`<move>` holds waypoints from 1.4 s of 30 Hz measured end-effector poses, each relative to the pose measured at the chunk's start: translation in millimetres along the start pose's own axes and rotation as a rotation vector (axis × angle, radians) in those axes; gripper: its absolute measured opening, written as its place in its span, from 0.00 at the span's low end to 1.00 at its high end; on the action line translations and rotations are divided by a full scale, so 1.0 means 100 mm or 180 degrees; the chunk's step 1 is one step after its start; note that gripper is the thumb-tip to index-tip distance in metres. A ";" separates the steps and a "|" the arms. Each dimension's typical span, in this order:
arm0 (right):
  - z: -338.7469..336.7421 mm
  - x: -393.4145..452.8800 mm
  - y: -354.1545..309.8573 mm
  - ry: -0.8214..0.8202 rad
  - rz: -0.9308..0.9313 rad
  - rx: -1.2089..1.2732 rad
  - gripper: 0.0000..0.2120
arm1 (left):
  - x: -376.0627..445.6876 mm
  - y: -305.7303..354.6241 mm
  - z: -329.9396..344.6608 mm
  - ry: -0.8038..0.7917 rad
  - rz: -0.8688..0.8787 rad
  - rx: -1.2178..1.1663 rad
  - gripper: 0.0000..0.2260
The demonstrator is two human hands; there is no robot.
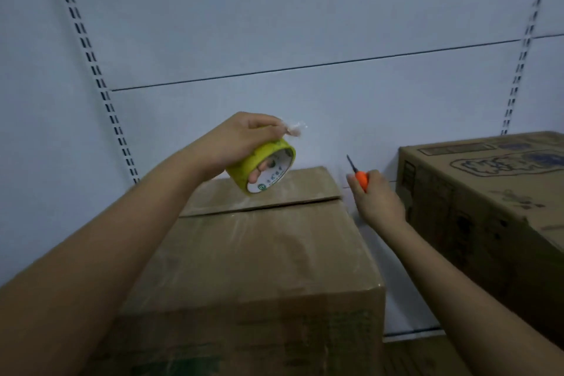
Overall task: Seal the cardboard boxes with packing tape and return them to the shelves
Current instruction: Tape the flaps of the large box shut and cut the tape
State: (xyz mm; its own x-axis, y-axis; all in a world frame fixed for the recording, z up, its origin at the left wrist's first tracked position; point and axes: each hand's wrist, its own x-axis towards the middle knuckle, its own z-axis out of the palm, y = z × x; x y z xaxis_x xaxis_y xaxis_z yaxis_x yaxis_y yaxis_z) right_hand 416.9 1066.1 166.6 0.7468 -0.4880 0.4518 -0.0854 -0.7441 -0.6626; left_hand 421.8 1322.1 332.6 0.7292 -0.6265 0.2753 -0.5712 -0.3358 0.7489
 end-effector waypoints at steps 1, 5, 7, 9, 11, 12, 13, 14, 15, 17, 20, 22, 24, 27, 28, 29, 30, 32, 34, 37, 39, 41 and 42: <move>0.05 -0.10 0.22 -0.0173 0.0161 -0.0509 0.21 | 0.07 -0.02 0.02 -0.0180 -0.0004 -0.0123 0.11; 0.38 -0.58 0.89 -0.0968 0.0228 -0.2211 0.22 | 0.38 -0.14 0.12 -0.0730 0.0032 -0.0393 0.13; 0.43 -0.68 0.96 -0.1145 0.0055 -0.2650 0.27 | 0.50 -0.17 0.18 -0.0943 -0.0016 -0.0448 0.12; 0.35 -0.62 0.86 -0.1223 0.0159 -0.2879 0.26 | 0.60 -0.19 0.25 -0.1126 -0.0045 -0.0436 0.11; 0.14 -0.45 0.69 -0.0973 0.0258 -0.2208 0.20 | 0.69 -0.24 0.32 -0.1319 -0.0111 -0.0392 0.10; -0.01 -0.37 0.57 -0.0633 0.0227 -0.1497 0.15 | 0.71 -0.27 0.35 -0.1422 -0.0125 -0.0359 0.10; -0.19 -0.29 0.41 -0.0210 0.0140 -0.0649 0.15 | 0.74 -0.29 0.38 -0.1500 -0.0123 -0.0318 0.11; -0.37 -0.23 0.21 0.0088 0.0085 0.0079 0.17 | 0.76 -0.30 0.39 -0.1548 -0.0121 -0.0272 0.11; -0.54 -0.19 -0.03 0.0065 0.0061 0.0645 0.20 | 0.77 -0.30 0.40 -0.1574 -0.0143 -0.0257 0.12; -0.73 -0.15 -0.45 -0.0696 -0.0001 0.1399 0.29 | 0.76 -0.25 0.41 -0.1584 -0.0187 -0.0219 0.12; -0.72 -0.19 -0.77 -0.1111 -0.0399 0.1177 0.33 | 0.70 -0.20 0.43 -0.1622 -0.0127 -0.0080 0.14; -0.69 -0.20 -0.78 -0.0694 -0.0659 0.0925 0.24 | 0.68 -0.18 0.42 -0.1641 -0.0113 -0.0087 0.16; -0.70 -0.22 -0.75 -0.0530 -0.0735 0.0905 0.24 | 0.67 -0.18 0.40 -0.1658 -0.0127 -0.0098 0.17; -0.71 -0.19 -0.73 -0.0544 -0.0702 0.1082 0.24 | 0.67 -0.19 0.40 -0.1595 -0.0080 -0.0024 0.16; -0.72 -0.17 -0.72 -0.0502 -0.0672 0.1274 0.18 | 0.67 -0.20 0.40 -0.1558 -0.0057 0.0030 0.15; -0.74 -0.14 -0.72 -0.0433 -0.0601 0.1479 0.10 | 0.67 -0.20 0.40 -0.1514 -0.0038 0.0110 0.14; -0.77 -0.12 -0.72 -0.0388 -0.0510 0.1660 0.06 | 0.66 -0.19 0.41 -0.1482 -0.0022 0.0187 0.13; -0.82 -0.09 -0.72 -0.0466 -0.0311 0.1914 0.03 | 0.66 -0.20 0.42 -0.1425 0.0057 0.0416 0.12; -0.86 -0.09 -0.72 -0.0647 -0.0109 0.2082 0.04 | 0.65 -0.19 0.42 -0.1377 0.0166 0.0651 0.11; -0.92 -0.04 -0.70 -0.0956 0.0149 0.2419 0.07 | 0.63 -0.14 0.42 -0.1396 0.0142 0.0836 0.11; -0.96 0.00 -0.69 -0.1182 0.0199 0.2658 0.08 | 0.62 -0.08 0.38 -0.1389 0.0086 0.0920 0.11; -0.99 0.03 -0.69 -0.1346 0.0185 0.2868 0.06 | 0.60 0.00 0.31 -0.1462 0.0043 0.0876 0.10; -0.99 0.04 -0.71 -0.1419 0.0179 0.2956 0.06 | 0.59 0.05 0.28 -0.1535 0.0017 0.0820 0.10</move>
State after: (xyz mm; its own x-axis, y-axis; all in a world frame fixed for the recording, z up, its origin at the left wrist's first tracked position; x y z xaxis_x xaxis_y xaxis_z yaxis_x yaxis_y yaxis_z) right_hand 360.4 1071.9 274.2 0.9503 -0.1570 0.2688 0.2741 0.0127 -0.9616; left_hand 451.4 1264.0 335.3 0.5051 -0.8599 -0.0743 -0.6926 -0.4552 0.5596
